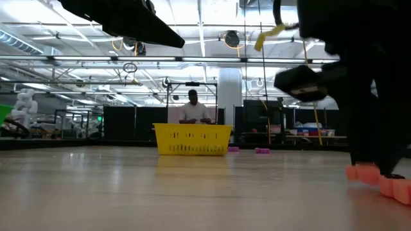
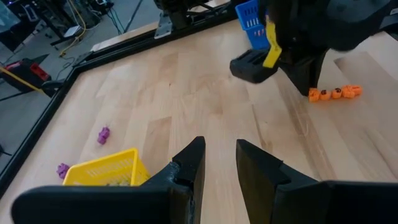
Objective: Sort Halloween decoration
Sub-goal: Put the orange skeleton toy in the blue basket
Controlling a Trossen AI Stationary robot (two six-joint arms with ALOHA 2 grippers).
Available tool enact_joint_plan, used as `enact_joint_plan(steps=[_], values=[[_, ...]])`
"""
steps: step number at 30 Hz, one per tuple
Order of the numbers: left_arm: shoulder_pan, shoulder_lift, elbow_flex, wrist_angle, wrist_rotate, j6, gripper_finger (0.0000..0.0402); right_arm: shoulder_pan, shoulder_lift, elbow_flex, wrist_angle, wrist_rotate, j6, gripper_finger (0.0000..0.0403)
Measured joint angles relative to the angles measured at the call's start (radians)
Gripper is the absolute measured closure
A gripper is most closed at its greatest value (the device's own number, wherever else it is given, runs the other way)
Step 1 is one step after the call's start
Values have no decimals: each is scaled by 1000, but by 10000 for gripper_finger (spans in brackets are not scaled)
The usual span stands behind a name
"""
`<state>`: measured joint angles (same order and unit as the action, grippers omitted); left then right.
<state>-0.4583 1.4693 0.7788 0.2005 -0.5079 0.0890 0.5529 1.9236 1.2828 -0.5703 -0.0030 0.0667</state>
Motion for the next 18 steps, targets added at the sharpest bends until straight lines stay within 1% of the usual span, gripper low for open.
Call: enact_joint_plan(steps=[5,9,12,18], values=[[0,0,0,0,0,0,314,-2,-12,96,-131,6,17,396],[0,0,0,0,0,0,314,-4,-40,170,-273,57,68,396],[0,0,0,-1,9,0,314,-4,-86,201,-361,93,110,396],[0,0,0,0,15,1,314,-1,-225,203,-456,135,225,397]])
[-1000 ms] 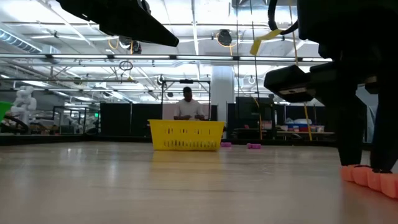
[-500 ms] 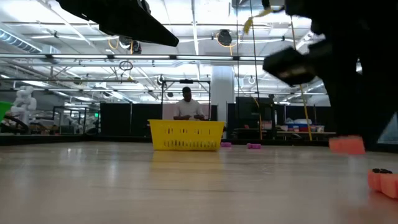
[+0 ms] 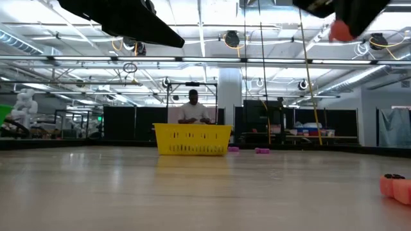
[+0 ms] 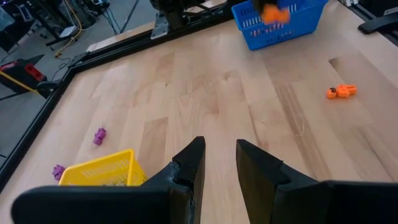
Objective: Sort Halloween decoration
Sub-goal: Put the orange skeleton toy in the blue basket
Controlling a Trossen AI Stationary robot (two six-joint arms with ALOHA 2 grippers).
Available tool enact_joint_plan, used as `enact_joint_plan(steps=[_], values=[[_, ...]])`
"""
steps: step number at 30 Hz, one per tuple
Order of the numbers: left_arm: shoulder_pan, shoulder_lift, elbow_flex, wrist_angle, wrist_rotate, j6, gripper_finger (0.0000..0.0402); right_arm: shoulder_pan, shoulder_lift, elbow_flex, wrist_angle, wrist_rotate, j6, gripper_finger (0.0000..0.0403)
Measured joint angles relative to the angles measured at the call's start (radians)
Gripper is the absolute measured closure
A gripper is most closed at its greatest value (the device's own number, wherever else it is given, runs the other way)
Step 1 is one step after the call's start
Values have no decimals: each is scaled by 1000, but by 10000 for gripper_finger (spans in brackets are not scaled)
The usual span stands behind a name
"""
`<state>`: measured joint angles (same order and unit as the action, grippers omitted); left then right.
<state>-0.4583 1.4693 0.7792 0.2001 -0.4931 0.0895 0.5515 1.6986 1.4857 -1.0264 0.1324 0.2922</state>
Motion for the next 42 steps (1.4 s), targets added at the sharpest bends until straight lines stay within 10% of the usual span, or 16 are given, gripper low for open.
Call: enact_joint_plan(steps=[20,31,42], values=[[0,0,0,0,4,2,314,148,-263,-227,108,571,391,397],[0,0,0,1,4,1,314,214,-272,-457,656,889,258,397],[0,0,0,2,4,0,314,215,-272,-656,1168,942,2,397]])
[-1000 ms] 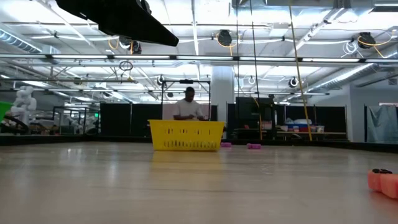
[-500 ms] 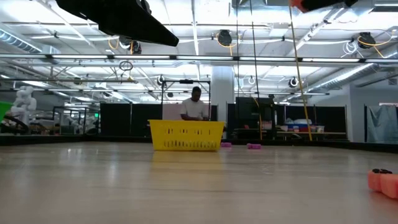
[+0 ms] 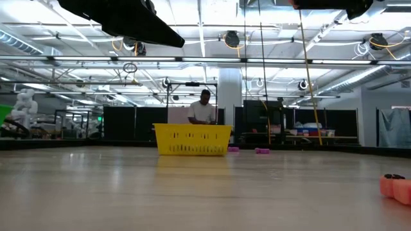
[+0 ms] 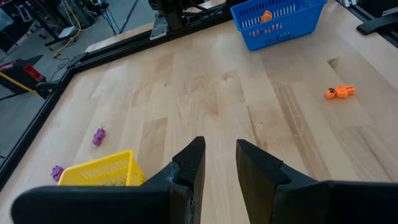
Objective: Sort Halloween decoration
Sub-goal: Put the orange skeleton toy in the blue basket
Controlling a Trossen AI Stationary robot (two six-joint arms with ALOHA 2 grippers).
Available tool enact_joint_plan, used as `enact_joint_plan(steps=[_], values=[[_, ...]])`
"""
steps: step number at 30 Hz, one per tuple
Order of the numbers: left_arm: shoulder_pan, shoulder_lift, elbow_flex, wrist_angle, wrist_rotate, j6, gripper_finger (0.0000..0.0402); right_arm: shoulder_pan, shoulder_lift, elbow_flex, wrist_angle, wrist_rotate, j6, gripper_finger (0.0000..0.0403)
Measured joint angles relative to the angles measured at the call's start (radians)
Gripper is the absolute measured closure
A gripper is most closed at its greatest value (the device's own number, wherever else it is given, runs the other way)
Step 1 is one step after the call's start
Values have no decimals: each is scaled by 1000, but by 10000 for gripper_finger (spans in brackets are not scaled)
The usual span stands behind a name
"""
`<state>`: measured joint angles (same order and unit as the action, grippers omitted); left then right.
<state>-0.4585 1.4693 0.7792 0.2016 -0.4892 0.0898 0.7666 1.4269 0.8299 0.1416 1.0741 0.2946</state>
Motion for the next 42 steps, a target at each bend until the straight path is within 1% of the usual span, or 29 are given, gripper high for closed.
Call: enact_joint_plan(steps=[4,6,18,25,29,31,38,42], values=[[0,0,0,0,0,0,314,0,0,-27,106,0,-69,397],[0,0,0,0,0,0,314,-1,0,-32,131,0,-89,397],[0,0,0,0,0,0,314,-1,0,-32,139,-1,-165,397],[0,0,0,0,0,1,314,-1,0,-32,139,-6,-298,396],[0,0,0,0,0,1,314,-1,0,-32,138,-56,-398,396],[0,0,0,-1,0,1,314,-1,0,-32,138,-60,-437,396],[0,0,0,-1,0,1,314,-1,0,-32,138,-61,-542,396],[0,0,0,-1,0,1,314,-1,0,-32,138,-62,-559,396]])
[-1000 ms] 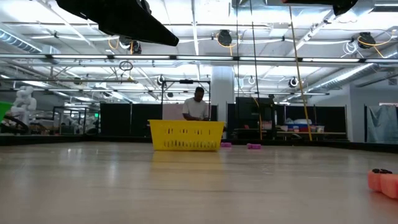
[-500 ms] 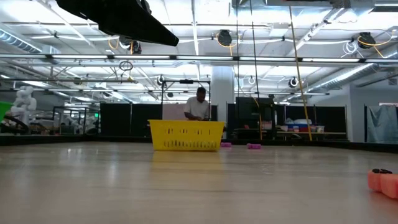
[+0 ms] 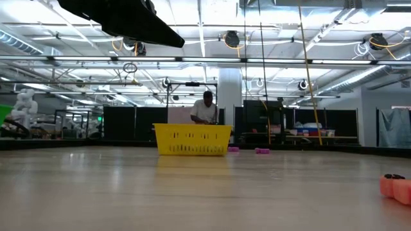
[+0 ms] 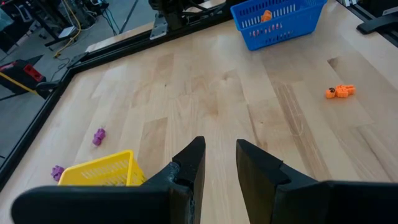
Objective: Sort Halloween decoration
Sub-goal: Put the orange skeleton toy in the blue basket
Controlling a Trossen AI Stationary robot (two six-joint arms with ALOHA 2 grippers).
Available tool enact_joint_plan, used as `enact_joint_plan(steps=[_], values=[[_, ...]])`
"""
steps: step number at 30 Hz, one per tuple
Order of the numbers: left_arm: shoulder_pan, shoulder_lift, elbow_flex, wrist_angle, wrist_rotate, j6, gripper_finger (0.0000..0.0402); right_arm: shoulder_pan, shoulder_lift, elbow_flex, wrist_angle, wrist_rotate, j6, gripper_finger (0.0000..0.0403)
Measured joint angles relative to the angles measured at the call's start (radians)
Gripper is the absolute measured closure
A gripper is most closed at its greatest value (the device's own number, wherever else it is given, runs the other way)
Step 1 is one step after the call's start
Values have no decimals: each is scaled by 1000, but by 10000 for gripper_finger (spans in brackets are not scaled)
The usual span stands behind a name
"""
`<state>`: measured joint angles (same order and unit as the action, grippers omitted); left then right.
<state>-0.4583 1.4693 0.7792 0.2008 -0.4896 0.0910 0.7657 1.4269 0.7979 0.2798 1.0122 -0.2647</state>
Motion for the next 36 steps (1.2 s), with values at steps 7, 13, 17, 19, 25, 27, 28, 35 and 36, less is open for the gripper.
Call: enact_joint_plan(steps=[7,13,17,19,25,27,28,35,36], values=[[0,0,0,0,0,0,314,27,-6,0,-3,2,17,396],[0,0,0,0,0,0,314,72,-60,23,-99,5,143,396],[0,0,0,0,0,0,314,94,-100,64,-281,4,257,396],[0,0,0,-1,0,0,314,103,-116,90,-366,-10,303,396],[0,0,0,0,0,0,314,107,-144,199,-725,-189,560,396],[0,0,0,0,0,0,314,107,-144,241,-852,-255,685,396],[0,0,0,0,0,1,314,107,-144,257,-908,-290,743,396],[0,0,0,0,0,2,314,107,-144,303,-1079,-611,1098,396],[0,0,0,0,0,2,314,107,-141,303,-1090,-657,1148,396]])
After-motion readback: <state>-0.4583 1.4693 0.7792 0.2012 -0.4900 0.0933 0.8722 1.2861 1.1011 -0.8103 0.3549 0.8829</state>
